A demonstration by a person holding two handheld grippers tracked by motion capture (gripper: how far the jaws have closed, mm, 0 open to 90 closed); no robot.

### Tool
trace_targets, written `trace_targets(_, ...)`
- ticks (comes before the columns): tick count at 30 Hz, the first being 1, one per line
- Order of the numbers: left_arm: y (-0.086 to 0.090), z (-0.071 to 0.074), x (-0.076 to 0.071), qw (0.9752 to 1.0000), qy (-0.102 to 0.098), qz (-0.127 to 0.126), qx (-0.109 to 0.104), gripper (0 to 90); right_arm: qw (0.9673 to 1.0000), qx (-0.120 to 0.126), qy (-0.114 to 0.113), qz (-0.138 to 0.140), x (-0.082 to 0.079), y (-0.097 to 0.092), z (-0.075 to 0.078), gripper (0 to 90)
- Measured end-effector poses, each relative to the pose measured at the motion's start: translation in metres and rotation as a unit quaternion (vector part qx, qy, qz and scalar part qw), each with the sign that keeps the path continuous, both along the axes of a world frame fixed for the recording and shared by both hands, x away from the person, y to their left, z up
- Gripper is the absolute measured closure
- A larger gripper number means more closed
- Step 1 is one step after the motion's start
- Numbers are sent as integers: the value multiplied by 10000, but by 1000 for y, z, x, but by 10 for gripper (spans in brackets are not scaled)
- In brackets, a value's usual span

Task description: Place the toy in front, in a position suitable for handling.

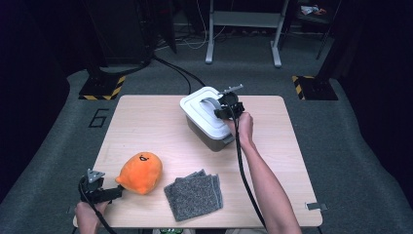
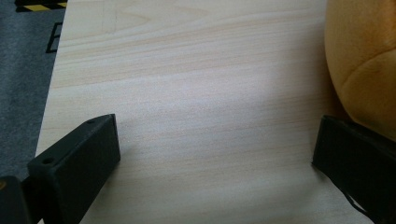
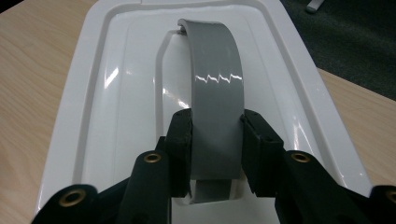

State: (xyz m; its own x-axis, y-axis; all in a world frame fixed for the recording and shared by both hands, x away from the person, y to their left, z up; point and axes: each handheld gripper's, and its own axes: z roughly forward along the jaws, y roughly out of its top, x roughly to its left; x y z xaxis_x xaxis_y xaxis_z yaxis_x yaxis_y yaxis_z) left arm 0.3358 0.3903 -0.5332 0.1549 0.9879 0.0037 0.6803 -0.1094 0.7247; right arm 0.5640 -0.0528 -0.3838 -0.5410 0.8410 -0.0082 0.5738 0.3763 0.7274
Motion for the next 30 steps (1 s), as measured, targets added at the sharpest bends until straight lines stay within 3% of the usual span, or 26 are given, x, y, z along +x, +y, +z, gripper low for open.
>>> trace_targets(5,0,0,0,10000,0,-1,0,0,10000,1,-6,-8,0,0,0,648)
trace_targets(8,0,0,0,10000,1,-1,1,0,9999,54,121,60,0,0,-3,556)
trace_targets(10,0,0,0,10000,-1,0,-1,0,9999,69,78,61,-3,0,-2,428)
trace_targets(17,0,0,0,10000,-1,-3,-1,0,9997,221,-79,99,-15,-9,5,275)
trace_targets(22,0,0,0,10000,0,-5,0,0,9991,343,-136,224,-35,-24,13,172)
trace_targets(30,0,0,0,10000,2,-7,2,1,9980,385,-301,407,-66,-38,18,133)
